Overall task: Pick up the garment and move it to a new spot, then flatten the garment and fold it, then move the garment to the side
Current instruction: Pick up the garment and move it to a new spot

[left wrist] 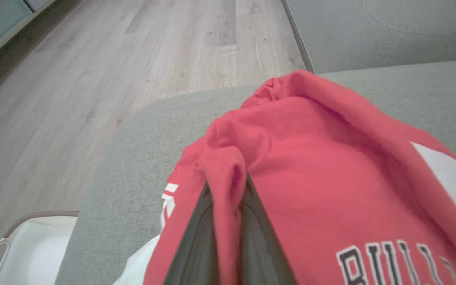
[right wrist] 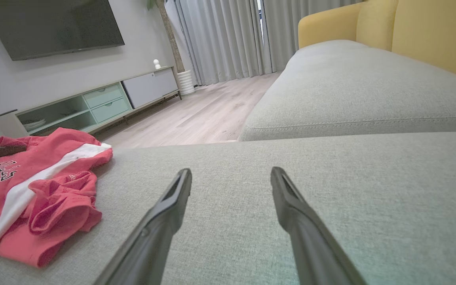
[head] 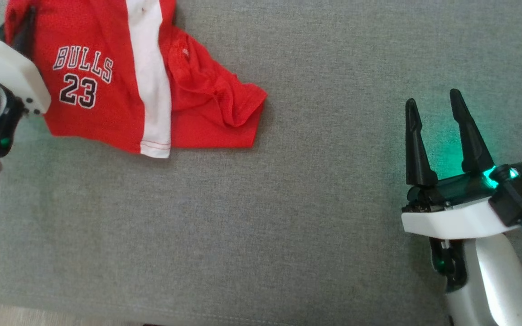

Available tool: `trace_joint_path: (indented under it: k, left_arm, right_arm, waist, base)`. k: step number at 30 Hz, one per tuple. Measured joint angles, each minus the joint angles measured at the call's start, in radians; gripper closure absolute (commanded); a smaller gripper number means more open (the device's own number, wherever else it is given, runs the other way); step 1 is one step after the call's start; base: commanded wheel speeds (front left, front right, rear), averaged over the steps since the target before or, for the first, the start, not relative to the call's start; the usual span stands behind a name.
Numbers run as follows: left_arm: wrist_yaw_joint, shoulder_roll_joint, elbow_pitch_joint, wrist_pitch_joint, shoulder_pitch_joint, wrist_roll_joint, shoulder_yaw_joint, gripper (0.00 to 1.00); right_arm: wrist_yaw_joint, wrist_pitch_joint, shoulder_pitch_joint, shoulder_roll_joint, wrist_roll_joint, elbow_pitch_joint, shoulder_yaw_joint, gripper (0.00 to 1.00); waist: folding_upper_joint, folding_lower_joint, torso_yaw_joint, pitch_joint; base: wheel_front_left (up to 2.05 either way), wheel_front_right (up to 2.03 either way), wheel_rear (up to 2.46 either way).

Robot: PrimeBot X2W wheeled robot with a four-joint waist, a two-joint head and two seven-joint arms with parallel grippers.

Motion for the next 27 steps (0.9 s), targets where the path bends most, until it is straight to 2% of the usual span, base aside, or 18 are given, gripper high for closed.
trace_joint_path:
  k: [4, 8, 14, 22, 27]
  left_arm:
    - [0.0, 0.001, 0.034, -0.067, -0.027, -0.015, -0.023, 1.0]
    - [0.0, 0.001, 0.04, -0.184, -0.063, -0.026, -0.025, 1.0]
    - [0.0, 0.0, -0.017, -0.326, -0.119, -0.057, -0.025, 1.0]
    - [0.001, 0.0, -0.168, -0.34, -0.129, -0.065, -0.033, 1.0]
    - [0.038, -0.026, -0.281, -0.28, -0.108, -0.117, -0.038, 1.0]
  right_arm:
    - [0.0, 0.0, 0.0, 0.0, 0.0, 0.001, 0.002, 0.0]
    - [0.0, 0.0, 0.0, 0.0, 0.01, 0.011, 0.012, 0.0]
    - [0.0, 0.0, 0.004, 0.0, 0.051, 0.034, 0.016, 0.0]
    - [0.0, 0.0, 0.008, 0.0, 0.127, 0.054, 0.028, 0.0]
    - [0.0, 0.0, 0.024, 0.0, 0.162, 0.054, 0.037, 0.0]
  waist:
    - [0.0, -0.0002, 0.002, -0.019]
    - [0.0, -0.0002, 0.007, -0.051]
    - [0.0, -0.0003, 0.011, -0.123]
    - [0.0001, -0.0004, -0.009, -0.23]
    - [0.0001, -0.0004, -0.053, -0.272]
  base:
    - [0.0, 0.0, 0.0]
    - [0.0, 0.0, 0.0]
    - [0.0, 0.0, 0.0]
    - [0.0, 0.0, 0.0]
    - [0.0, 0.0, 0.0]
